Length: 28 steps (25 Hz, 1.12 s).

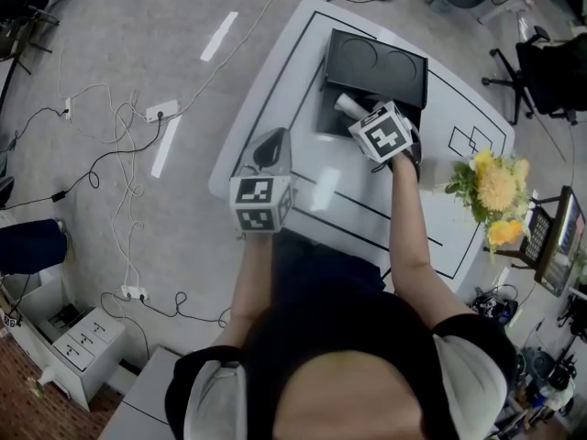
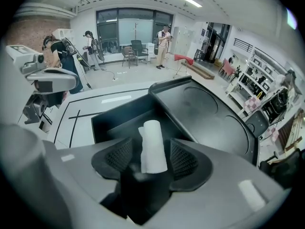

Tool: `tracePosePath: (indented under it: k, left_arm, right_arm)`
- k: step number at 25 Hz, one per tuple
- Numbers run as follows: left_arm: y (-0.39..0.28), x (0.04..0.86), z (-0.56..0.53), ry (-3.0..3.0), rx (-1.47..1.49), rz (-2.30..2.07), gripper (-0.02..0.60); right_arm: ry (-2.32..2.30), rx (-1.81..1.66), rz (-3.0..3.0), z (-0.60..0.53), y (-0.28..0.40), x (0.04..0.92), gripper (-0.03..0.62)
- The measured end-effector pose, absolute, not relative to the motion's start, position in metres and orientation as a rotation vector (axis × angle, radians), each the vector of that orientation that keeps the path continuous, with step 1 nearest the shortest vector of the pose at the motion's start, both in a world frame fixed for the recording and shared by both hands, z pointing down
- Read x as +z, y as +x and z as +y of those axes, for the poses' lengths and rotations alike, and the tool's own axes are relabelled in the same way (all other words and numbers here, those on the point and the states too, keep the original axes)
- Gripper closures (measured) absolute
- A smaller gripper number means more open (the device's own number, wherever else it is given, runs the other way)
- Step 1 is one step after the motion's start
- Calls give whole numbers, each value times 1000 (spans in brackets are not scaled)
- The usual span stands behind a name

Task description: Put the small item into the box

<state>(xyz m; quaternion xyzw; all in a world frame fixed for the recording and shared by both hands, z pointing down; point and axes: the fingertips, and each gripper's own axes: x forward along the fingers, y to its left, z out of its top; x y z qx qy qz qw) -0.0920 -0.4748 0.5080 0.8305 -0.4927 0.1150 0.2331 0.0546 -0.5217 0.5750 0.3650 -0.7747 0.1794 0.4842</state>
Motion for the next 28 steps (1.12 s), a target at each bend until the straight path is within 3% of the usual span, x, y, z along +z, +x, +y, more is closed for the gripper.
tracePosePath:
  k: [24,28]
  left_arm:
    - [-108,496,-469,2285,302,-1403,572]
    - [-109,495,-468,2284,298,-1404,573]
  right_arm:
    - [1133,375,-1953,-528,50,538,359]
    - [1189,361,-1971,-529,49,531,394]
